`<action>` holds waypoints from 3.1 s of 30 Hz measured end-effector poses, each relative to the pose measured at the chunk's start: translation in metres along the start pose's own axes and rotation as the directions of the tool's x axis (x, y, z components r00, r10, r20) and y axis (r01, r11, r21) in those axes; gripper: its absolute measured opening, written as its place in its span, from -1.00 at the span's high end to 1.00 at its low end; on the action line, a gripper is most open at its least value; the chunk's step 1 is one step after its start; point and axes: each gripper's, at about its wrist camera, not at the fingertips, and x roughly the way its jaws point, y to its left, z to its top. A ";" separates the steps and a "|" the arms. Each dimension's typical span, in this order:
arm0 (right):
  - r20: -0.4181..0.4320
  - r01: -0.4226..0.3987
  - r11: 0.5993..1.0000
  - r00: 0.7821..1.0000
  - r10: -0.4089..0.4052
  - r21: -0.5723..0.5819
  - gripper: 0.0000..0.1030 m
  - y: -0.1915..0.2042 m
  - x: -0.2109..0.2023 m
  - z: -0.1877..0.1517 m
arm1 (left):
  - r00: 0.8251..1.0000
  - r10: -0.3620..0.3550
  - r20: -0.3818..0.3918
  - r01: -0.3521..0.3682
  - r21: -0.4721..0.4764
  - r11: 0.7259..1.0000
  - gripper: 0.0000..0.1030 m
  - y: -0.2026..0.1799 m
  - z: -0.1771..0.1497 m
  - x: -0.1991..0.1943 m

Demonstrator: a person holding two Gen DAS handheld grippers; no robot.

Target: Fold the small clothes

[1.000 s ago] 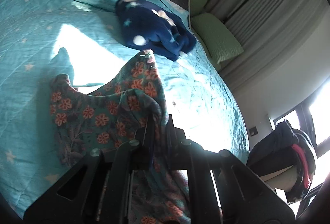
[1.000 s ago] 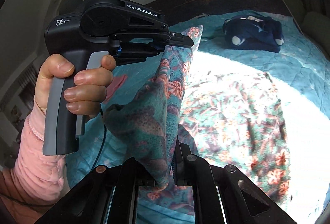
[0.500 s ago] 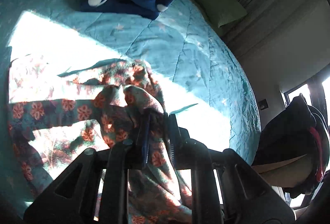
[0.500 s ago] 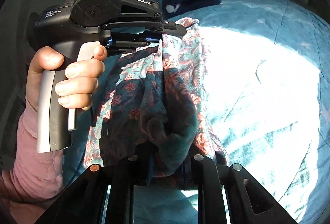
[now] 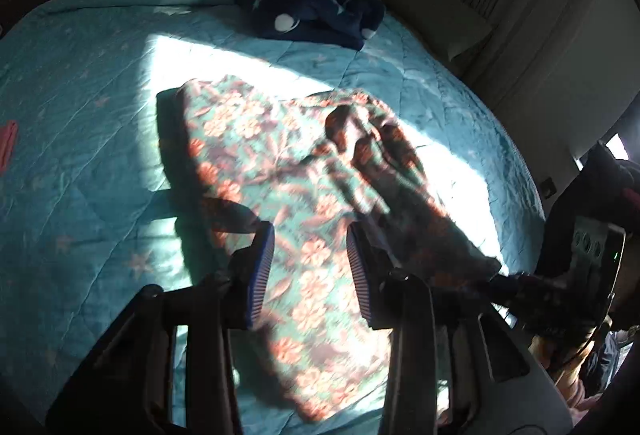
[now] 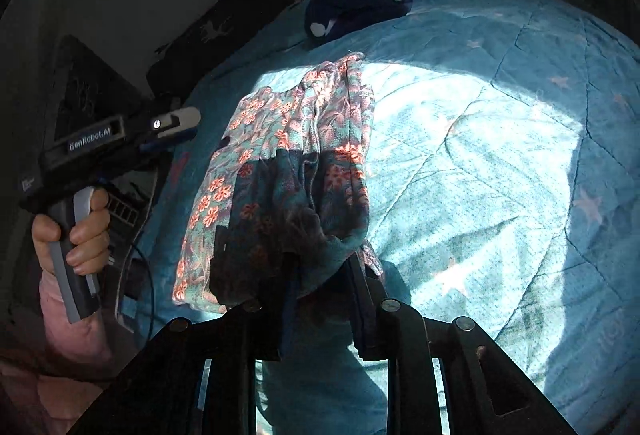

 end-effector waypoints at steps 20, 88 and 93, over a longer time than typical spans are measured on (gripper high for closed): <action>0.096 0.175 0.969 0.982 -0.161 -0.175 0.11 0.048 -0.003 0.017 | 0.997 0.027 -0.068 -0.018 0.122 0.992 -0.27 -0.033 -0.115 0.003; -0.094 -0.080 0.996 0.992 0.082 0.024 -0.50 -0.008 0.029 0.087 | 0.996 -0.082 0.048 0.087 -0.134 0.987 -0.38 0.047 -0.037 0.021; -0.208 -0.075 0.997 0.975 0.073 -0.002 -0.53 0.000 0.056 0.074 | 0.993 -0.114 -0.004 0.112 -0.157 0.981 -0.44 0.058 -0.021 0.047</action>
